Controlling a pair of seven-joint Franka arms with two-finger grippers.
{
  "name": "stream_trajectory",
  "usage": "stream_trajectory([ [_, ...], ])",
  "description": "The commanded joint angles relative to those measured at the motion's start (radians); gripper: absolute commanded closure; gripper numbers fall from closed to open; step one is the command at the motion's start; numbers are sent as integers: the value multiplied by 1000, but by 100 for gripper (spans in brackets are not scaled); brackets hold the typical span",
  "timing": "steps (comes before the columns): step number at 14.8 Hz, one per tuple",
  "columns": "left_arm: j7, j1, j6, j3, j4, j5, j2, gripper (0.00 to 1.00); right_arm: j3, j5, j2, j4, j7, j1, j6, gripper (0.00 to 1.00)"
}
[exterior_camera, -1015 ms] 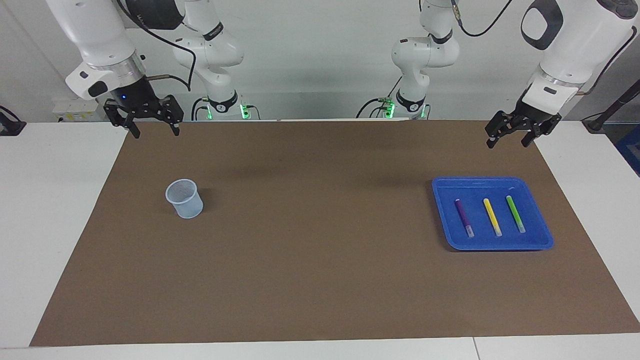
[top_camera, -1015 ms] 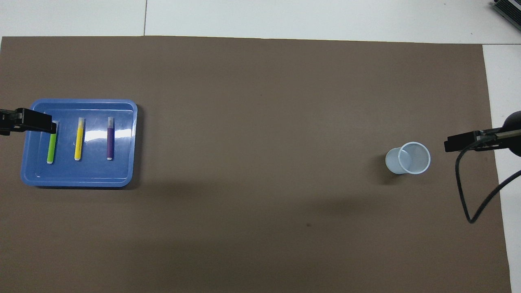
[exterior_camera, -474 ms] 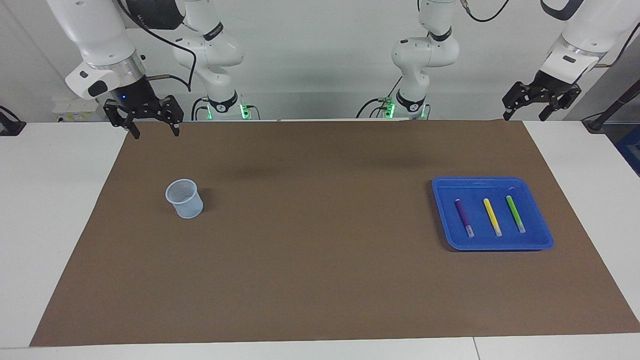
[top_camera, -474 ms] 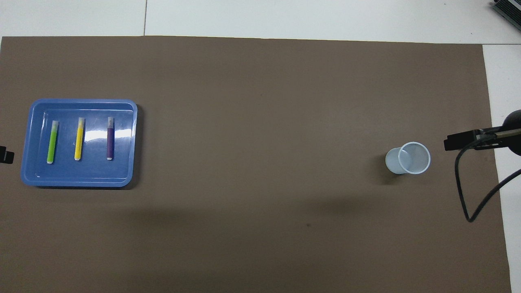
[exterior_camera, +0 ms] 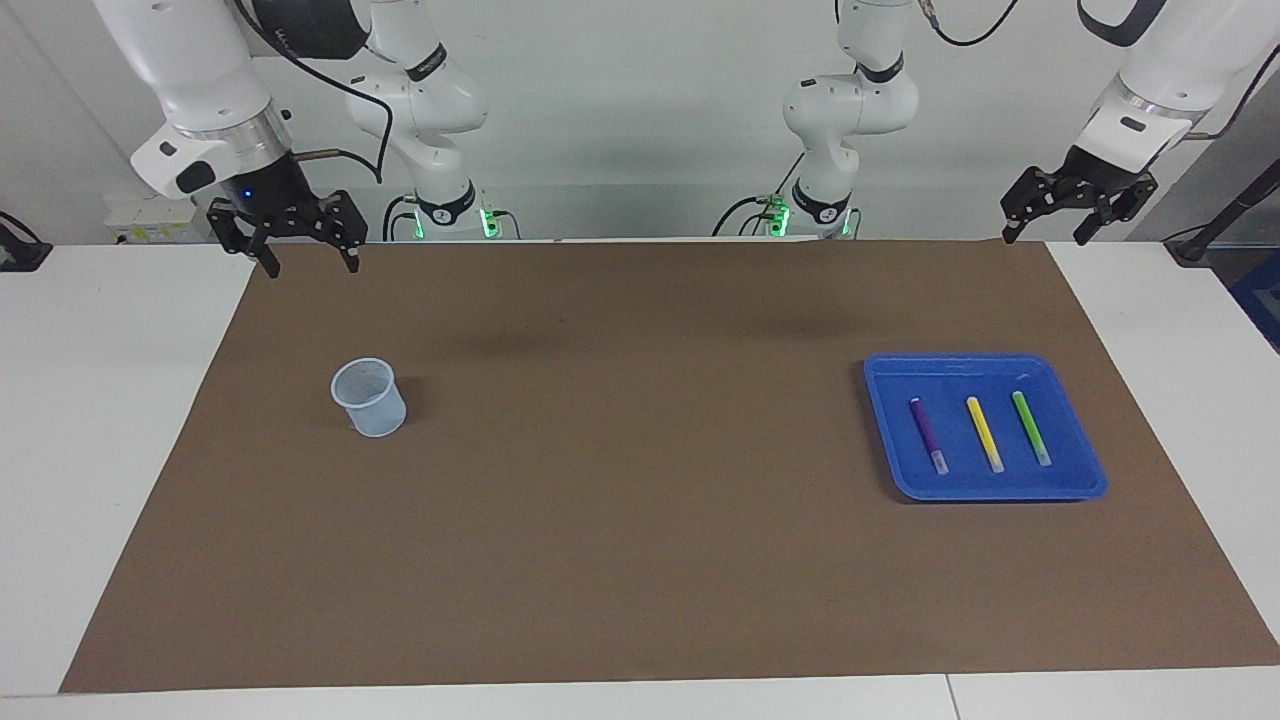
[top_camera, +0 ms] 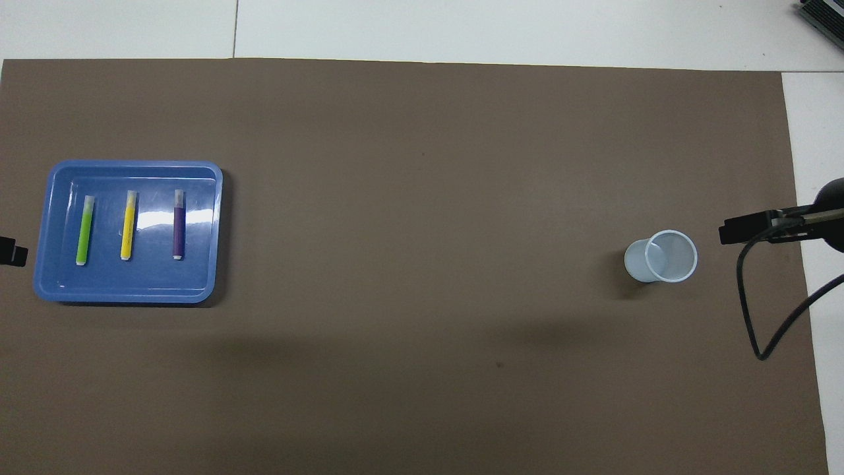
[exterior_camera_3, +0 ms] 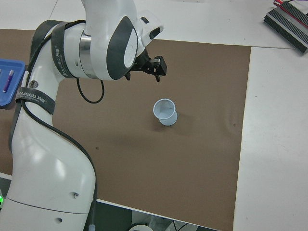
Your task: Transfer and insert pens with both arms
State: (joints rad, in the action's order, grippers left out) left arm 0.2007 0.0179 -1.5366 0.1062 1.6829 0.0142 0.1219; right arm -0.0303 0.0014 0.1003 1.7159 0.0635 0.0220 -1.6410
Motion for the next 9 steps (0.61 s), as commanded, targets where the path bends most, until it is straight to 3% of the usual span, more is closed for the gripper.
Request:
stream_trajectory([
  [1, 9, 2, 0, 0, 14, 18, 12, 0, 10, -17, -7, -9, -19, -7, -7, 0],
  [9, 9, 2, 0, 0, 14, 18, 12, 0, 10, -11, -2, -6, -13, -8, -3, 0],
])
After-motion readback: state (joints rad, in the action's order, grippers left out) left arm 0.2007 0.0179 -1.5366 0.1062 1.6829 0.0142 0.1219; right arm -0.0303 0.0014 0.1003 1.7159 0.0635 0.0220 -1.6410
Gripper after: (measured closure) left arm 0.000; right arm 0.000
